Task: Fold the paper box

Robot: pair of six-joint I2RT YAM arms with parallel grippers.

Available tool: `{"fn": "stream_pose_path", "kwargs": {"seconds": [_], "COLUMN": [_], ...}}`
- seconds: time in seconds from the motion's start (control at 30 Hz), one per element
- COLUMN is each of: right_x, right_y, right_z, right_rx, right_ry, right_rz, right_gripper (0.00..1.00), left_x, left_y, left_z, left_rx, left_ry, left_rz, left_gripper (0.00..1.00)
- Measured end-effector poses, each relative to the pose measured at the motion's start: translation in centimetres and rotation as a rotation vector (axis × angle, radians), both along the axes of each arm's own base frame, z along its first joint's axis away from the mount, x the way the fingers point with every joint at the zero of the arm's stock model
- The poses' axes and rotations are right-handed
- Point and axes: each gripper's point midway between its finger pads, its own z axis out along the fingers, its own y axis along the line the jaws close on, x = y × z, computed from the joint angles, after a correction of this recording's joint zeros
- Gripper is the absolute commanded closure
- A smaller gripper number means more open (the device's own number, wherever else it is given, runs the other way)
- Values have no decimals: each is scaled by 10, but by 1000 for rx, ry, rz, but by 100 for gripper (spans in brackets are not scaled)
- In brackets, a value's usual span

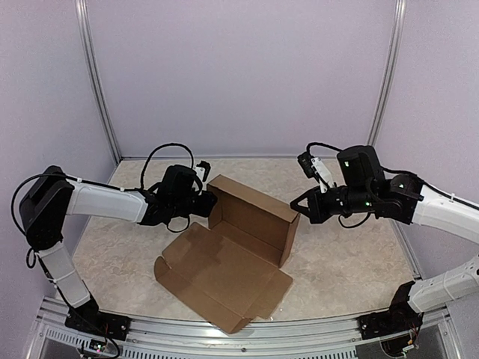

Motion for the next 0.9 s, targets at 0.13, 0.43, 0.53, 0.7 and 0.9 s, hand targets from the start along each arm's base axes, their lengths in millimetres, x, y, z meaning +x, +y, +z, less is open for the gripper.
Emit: {"fn": "stream_pose_path", "kwargs": {"seconds": [0.13, 0.43, 0.53, 0.7, 0.9], "right_x": [-3, -6, -6, -1, 11], "right_y": [-5, -24, -34, -49, -50], "right_z": [-7, -20, -26, -31, -27], "right_rx": [2, 22, 25, 22, 41], "right_ry": [22, 54, 55, 31, -12], "right_rz": [-24, -120, -168, -250, -300], "right_gripper": [99, 92, 87, 69, 60], "left_x": [0, -3, -1, -3, -17], "left_y": [-4, -8, -1, 9, 22], "left_z": [-1, -6, -7, -6, -5], "left_rx": [-19, -17, -7, 20, 73], "left_ry": [2, 6, 2, 3, 35], "left_rz": [3, 37, 81, 140, 201], "left_gripper": [84, 100, 100, 100, 100]}}
